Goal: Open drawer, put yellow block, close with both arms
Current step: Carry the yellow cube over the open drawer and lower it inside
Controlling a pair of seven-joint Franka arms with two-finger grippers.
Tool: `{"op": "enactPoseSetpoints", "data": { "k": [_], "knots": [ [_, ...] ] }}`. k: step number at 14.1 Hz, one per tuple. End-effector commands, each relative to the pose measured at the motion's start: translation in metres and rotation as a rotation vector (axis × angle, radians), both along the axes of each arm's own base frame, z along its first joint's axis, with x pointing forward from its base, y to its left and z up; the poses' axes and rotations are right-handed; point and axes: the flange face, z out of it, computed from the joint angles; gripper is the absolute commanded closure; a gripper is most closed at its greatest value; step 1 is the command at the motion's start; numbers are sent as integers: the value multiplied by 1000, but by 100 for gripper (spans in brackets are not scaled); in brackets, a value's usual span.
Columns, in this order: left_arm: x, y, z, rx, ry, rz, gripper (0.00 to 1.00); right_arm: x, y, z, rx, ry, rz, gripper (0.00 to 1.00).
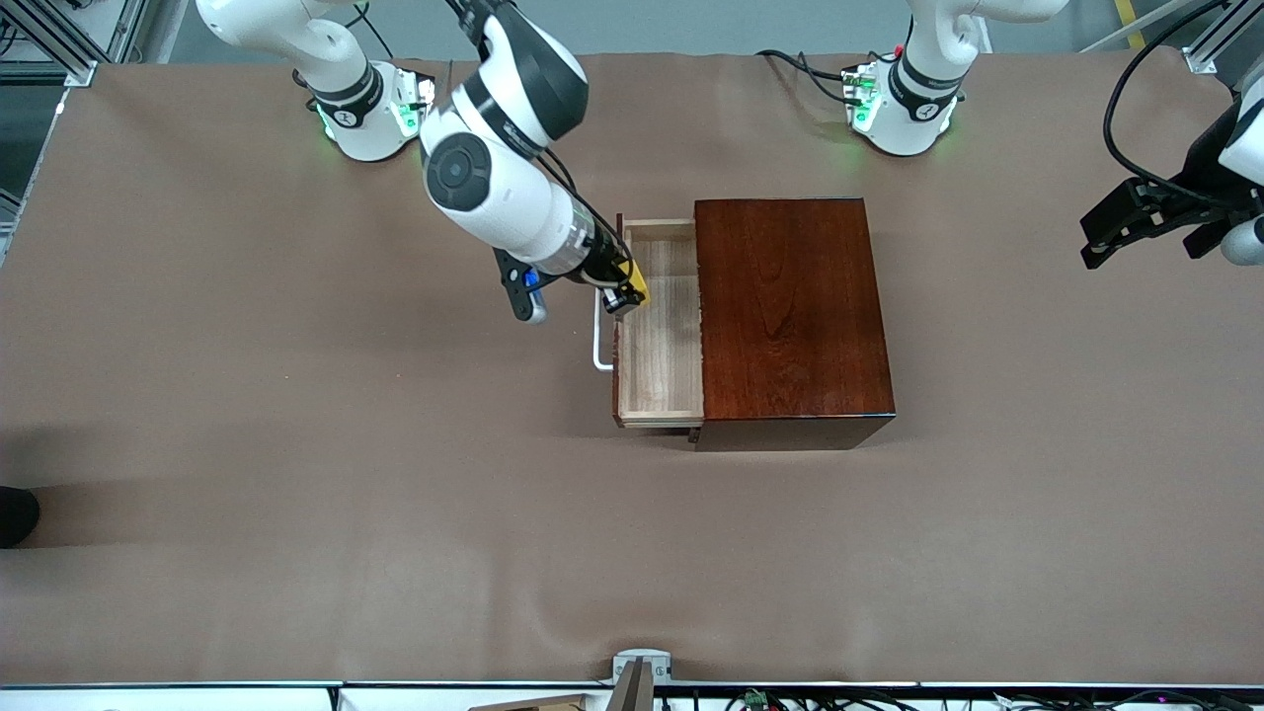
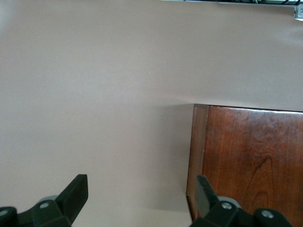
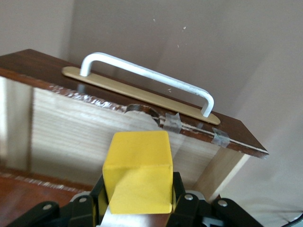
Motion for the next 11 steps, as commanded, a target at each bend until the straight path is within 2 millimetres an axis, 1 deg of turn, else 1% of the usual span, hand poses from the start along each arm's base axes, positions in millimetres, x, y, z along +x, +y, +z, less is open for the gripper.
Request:
{"op": "enactPoseSetpoints", "data": {
  "k": [1, 2, 4, 6, 7, 9, 11],
  "knots": [
    [0, 5, 0, -17, -1, -20, 0, -8, 14, -17, -7, 36, -34, 100],
    [0, 5, -1, -16, 1, -27, 0, -10, 16, -23, -15, 46, -35, 100],
    [4, 17, -5, -8, 12, -83, 0, -11, 19, -37, -29, 64, -52, 100],
    [5, 23, -6, -5, 16, -128, 0, -8, 20, -39, -20, 44, -68, 100],
    [5, 23, -7, -5, 19, -130, 0, -8, 22, -43, -21, 48, -69, 100],
    [5, 24, -7, -5, 22, -130, 0, -6, 24, -41, 10, 64, -96, 100],
    [4, 22, -5, -5, 18, -133, 0, -4, 27, -34, 34, 87, -131, 100]
  ]
}}
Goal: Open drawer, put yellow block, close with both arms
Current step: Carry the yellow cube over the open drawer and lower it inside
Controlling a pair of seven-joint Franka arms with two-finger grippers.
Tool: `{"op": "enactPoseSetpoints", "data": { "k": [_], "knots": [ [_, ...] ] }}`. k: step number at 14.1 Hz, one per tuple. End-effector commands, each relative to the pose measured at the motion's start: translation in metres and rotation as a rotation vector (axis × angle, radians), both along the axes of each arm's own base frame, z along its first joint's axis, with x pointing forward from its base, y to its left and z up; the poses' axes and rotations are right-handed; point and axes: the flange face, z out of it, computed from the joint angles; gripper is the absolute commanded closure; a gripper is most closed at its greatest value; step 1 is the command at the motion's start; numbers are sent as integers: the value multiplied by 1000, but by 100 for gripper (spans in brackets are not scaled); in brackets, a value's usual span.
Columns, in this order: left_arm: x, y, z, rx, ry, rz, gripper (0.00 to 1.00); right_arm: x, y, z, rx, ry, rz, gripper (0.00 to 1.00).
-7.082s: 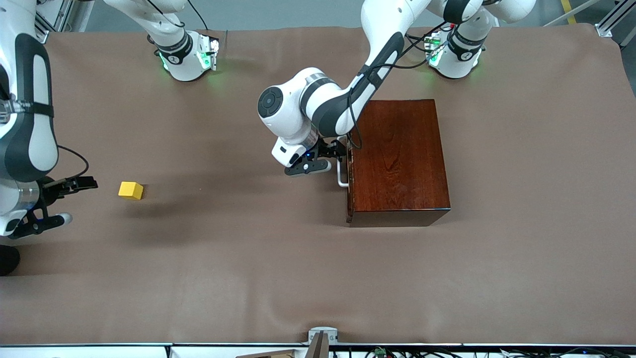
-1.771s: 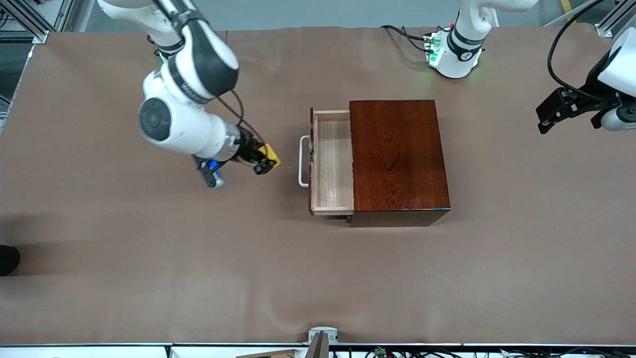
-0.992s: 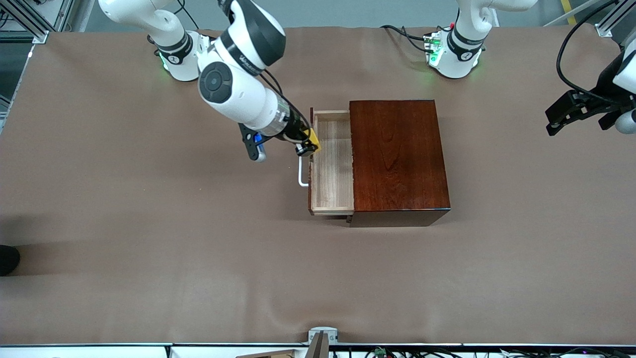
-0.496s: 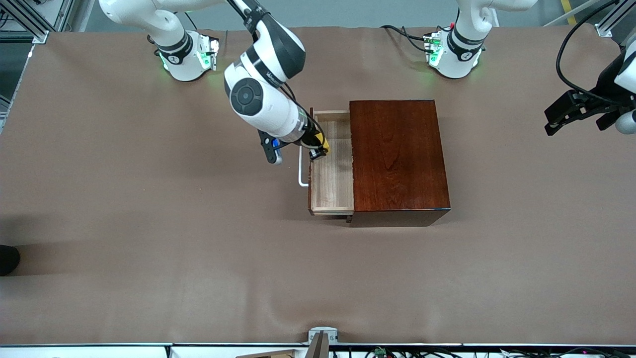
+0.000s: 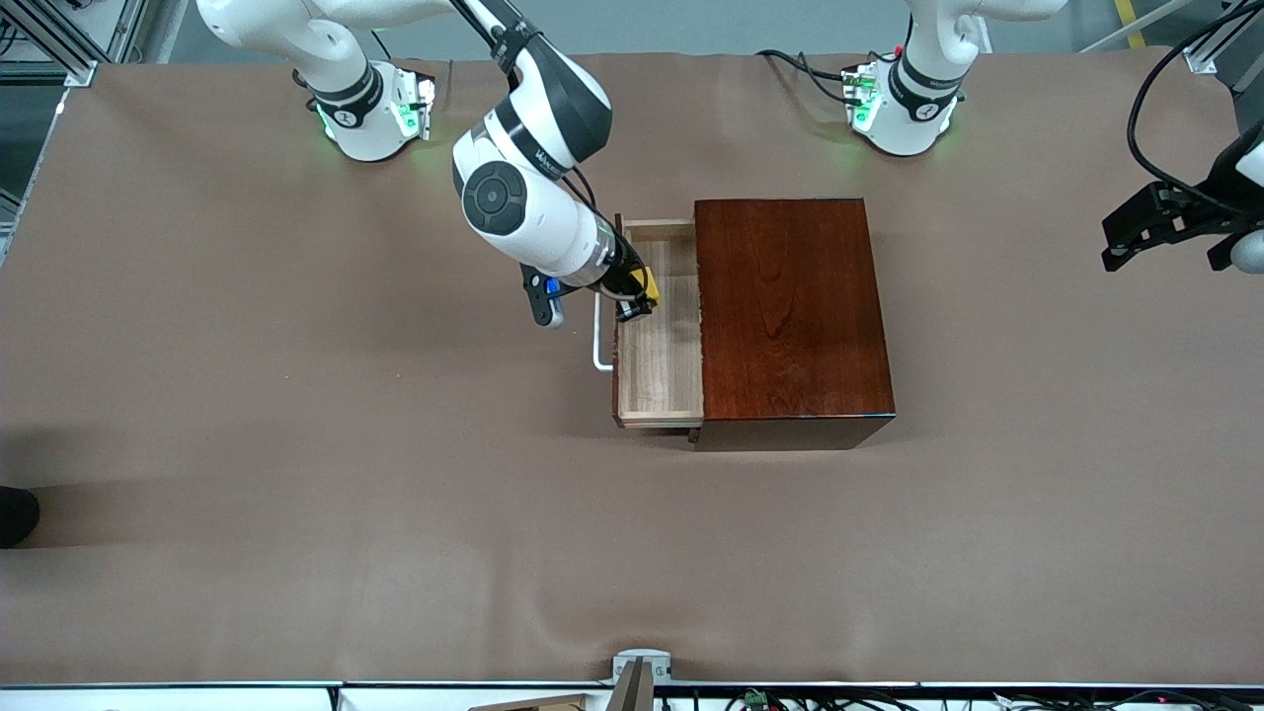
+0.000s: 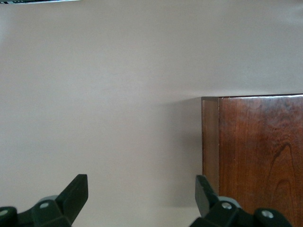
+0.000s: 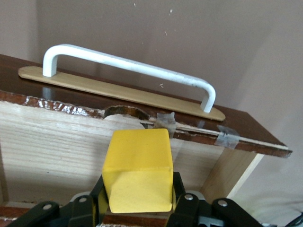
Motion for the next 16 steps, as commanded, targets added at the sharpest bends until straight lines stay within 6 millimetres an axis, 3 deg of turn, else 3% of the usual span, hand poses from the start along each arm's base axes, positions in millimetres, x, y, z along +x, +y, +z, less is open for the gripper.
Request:
{"op": "enactPoseSetpoints", "data": {
  "k": [1, 3, 8, 11, 12, 13, 15, 16],
  "knots": [
    [-2, -1, 4, -19, -5, -21, 0, 3, 15, 5, 41, 18, -62, 100],
    [-2, -1, 3, -19, -4, -21, 0, 8, 21, 9, 45, 19, -85, 100],
    [-2, -1, 2, -19, -2, -21, 0, 1, 29, -44, -15, 58, -63, 100],
    [-2, -4, 0, -18, 4, -27, 0, 2, 31, -48, -10, 49, -76, 100],
    [-2, -4, 0, -18, 6, -27, 0, 3, 32, -46, -4, 47, -84, 90],
    [-2, -4, -1, -18, 7, -25, 0, 3, 34, -45, -2, 48, -98, 70],
    [-2, -5, -2, -18, 10, -27, 0, 4, 33, -43, -21, 41, -102, 2],
    [-3, -6, -3, -17, 19, -28, 0, 4, 32, -43, -30, 35, -95, 0]
  ]
}}
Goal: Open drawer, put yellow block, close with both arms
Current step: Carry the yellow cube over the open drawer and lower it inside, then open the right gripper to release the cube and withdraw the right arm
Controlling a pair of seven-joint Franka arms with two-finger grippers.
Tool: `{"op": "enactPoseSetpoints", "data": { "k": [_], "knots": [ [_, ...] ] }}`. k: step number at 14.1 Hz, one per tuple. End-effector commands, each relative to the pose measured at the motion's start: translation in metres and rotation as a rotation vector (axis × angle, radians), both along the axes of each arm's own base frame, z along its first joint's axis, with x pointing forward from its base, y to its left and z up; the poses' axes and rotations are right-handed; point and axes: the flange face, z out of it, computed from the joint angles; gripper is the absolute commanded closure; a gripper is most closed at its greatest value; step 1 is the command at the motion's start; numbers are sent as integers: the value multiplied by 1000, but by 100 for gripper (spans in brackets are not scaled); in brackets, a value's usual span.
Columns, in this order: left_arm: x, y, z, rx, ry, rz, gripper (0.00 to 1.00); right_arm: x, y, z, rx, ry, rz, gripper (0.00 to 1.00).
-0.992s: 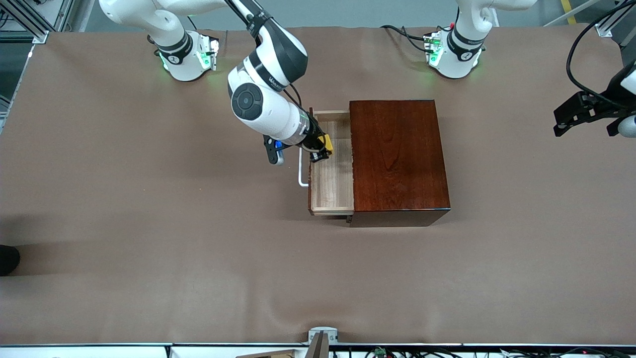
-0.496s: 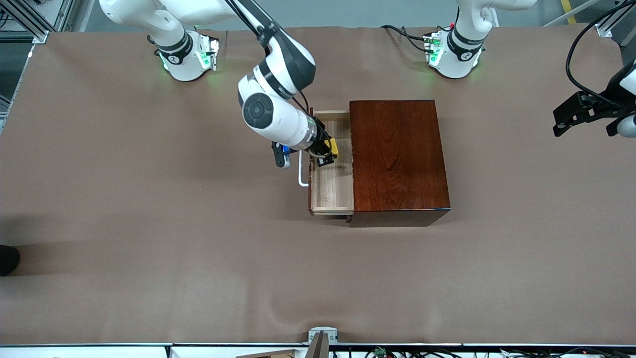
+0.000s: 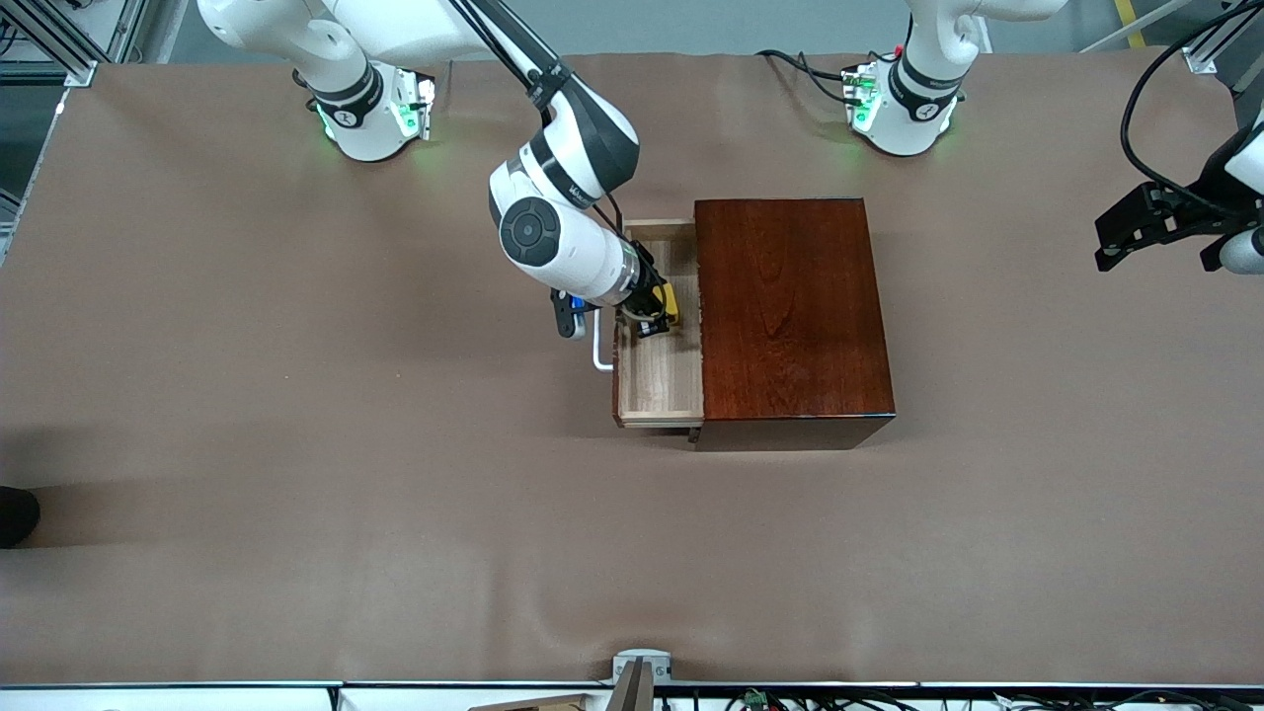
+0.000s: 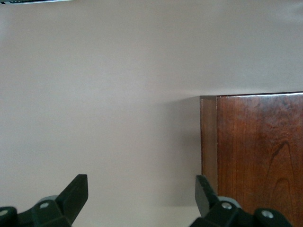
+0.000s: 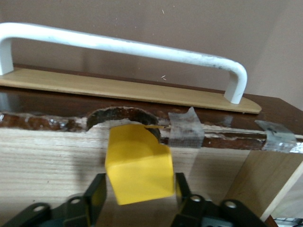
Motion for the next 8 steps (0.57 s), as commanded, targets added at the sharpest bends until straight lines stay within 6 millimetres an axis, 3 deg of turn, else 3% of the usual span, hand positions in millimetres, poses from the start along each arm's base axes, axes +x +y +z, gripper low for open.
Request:
{"op": "enactPoseSetpoints", "data": {
  "k": [1, 6, 8],
  "knots": [
    [-3, -1, -1, -17, 15, -20, 0, 2, 4, 6, -12, -14, -11, 0],
    [-5, -2, 4, -19, 6, -22, 0, 40, -26, 34, -3, -24, -18, 0],
    [-5, -2, 3, -18, 9, -21, 0, 58, -54, 44, -16, -18, 52, 0]
  ]
}}
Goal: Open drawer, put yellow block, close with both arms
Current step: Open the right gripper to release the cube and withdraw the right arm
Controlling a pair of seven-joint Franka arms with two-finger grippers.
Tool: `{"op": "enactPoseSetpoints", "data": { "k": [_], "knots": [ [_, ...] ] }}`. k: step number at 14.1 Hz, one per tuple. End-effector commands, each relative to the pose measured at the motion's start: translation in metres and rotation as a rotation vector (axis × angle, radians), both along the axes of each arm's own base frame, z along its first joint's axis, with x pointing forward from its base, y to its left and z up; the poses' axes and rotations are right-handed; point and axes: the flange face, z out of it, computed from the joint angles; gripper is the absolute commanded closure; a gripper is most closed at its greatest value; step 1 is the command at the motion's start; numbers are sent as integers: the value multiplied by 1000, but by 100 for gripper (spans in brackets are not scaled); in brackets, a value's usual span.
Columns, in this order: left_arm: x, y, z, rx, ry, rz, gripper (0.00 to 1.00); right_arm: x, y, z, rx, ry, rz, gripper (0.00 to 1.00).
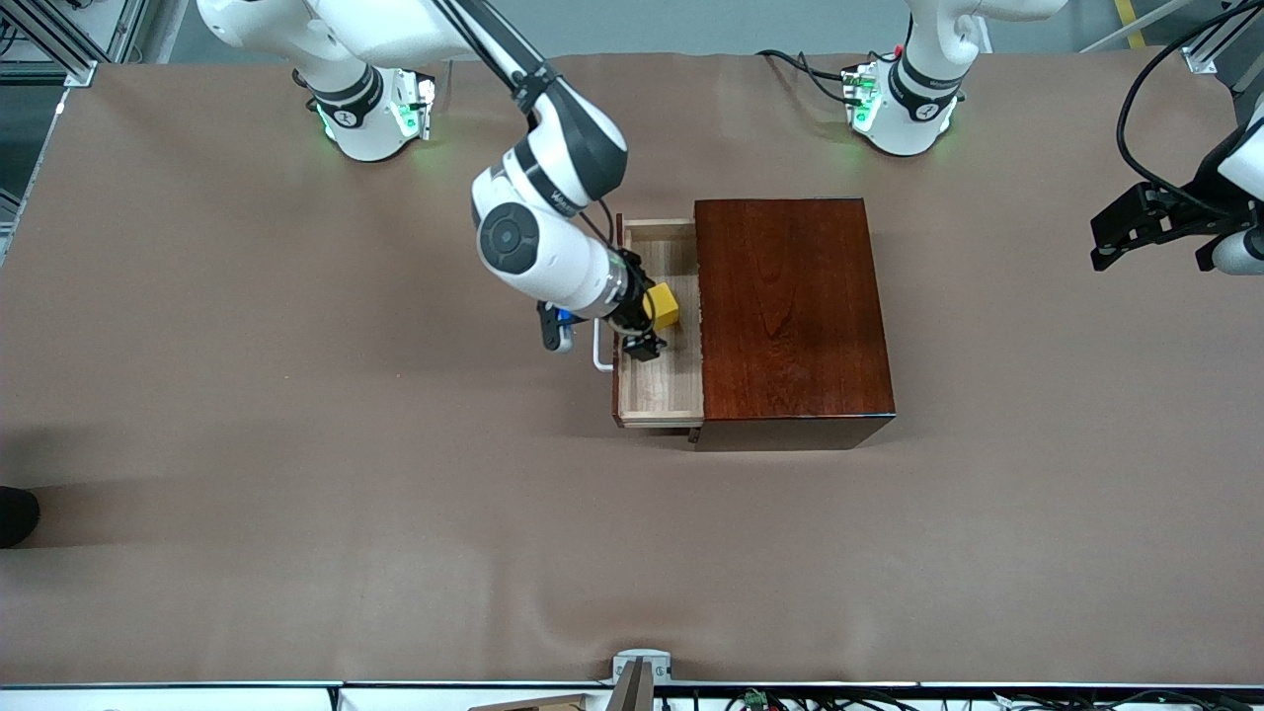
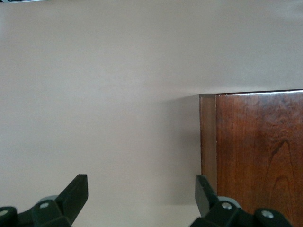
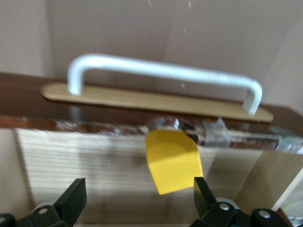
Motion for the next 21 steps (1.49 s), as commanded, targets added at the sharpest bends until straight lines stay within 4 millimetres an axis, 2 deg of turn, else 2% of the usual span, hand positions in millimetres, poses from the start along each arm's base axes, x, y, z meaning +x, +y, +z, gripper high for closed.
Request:
{"op": "enactPoseSetpoints", "data": {
  "k": [1, 3, 5, 6, 8, 10, 12, 13, 15, 17, 19, 20, 21],
  "knots": [
    [-5, 0, 6, -19, 1, -19, 0, 29, -40, 21, -12, 30, 42, 0],
    [-5, 1, 6, -19, 2, -15, 0, 44, -66, 37, -26, 94, 39, 0],
    [-5, 1, 6, -19, 0, -15, 0, 64, -103, 52, -25, 116, 5, 0],
    [-6, 1, 7, -19, -1, -15, 0, 70, -122, 67, -21, 115, -14, 0],
    [-6, 1, 8, -20, -1, -15, 0, 89, -168, 85, -10, 105, -65, 0],
    [-6, 2, 8, -20, -1, -15, 0, 91, -196, 98, -80, 83, -48, 0],
    [-6, 2, 8, -20, -1, -15, 0, 92, -228, 125, -231, -21, 44, 0],
    [-7, 2, 8, -20, -2, -15, 0, 93, -244, 130, -262, -32, 87, 0],
    [-7, 2, 8, -20, -3, -15, 0, 94, -282, 132, -252, 4, 184, 0],
    [-7, 2, 8, -18, -3, -15, 0, 94, -321, 151, -225, 13, 295, 0],
    [-7, 2, 8, -18, -3, -15, 0, 90, -363, 154, -190, 57, 385, 0],
    [-7, 2, 8, -18, -3, -14, 0, 88, -377, 160, -172, 47, 451, 0],
    [-7, 2, 8, -18, -1, -14, 0, 85, -389, 174, -149, 8, 514, 0]
  ]
}}
